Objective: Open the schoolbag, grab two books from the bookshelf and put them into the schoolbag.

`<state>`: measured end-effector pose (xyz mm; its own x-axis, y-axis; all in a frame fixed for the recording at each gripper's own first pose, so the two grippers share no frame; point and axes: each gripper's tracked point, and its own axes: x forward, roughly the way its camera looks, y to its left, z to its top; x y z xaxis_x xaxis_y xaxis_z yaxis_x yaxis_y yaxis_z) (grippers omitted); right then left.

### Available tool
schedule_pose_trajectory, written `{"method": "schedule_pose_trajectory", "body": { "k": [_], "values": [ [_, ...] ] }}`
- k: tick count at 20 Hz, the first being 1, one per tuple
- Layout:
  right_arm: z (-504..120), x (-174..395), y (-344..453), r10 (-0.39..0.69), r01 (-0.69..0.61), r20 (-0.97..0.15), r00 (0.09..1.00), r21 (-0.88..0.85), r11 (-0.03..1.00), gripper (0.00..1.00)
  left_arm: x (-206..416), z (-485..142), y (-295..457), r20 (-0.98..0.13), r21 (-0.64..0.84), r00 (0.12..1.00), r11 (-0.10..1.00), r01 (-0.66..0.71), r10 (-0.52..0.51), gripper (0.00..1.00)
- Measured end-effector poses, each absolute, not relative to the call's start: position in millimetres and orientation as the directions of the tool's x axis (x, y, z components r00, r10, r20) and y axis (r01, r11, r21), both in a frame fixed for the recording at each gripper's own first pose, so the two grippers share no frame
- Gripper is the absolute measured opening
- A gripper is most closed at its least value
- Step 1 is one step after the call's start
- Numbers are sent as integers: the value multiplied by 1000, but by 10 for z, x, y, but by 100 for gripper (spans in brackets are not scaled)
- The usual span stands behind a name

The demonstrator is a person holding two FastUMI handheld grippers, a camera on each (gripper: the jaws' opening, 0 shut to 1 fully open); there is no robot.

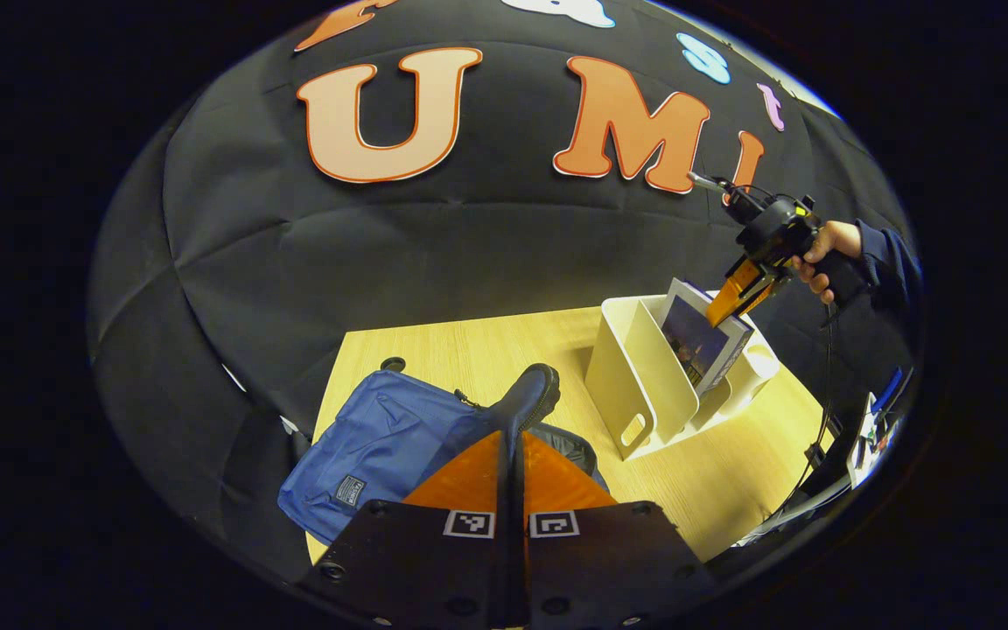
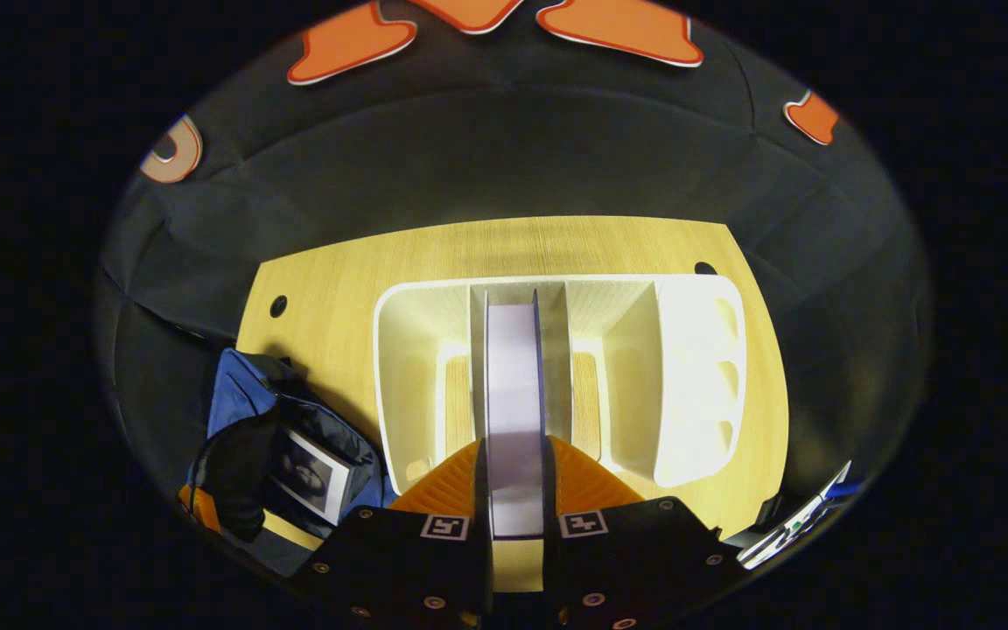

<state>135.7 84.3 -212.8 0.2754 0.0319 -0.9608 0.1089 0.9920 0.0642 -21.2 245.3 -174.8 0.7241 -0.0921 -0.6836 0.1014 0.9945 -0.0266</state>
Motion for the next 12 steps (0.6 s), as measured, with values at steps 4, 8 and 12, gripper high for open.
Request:
{"method": "schedule_pose_trajectory", "body": {
  "k": [4, 8, 12],
  "values": [
    [-1676, 1308, 734, 44, 96, -937, 346, 82, 992, 22, -226, -1731, 2464, -681, -24, 726, 994, 109, -96, 0],
    [-1173, 1187, 662, 82, 94, -902, 424, 134, 987, 22, -226, -1710, 2467, -679, -18, 728, 993, 113, -96, 1],
    [-771, 1079, 611, 100, 94, -865, 492, 167, 981, 22, -205, -1684, 2455, -677, -7, 729, 992, 128, -99, 1]
  ]
}}
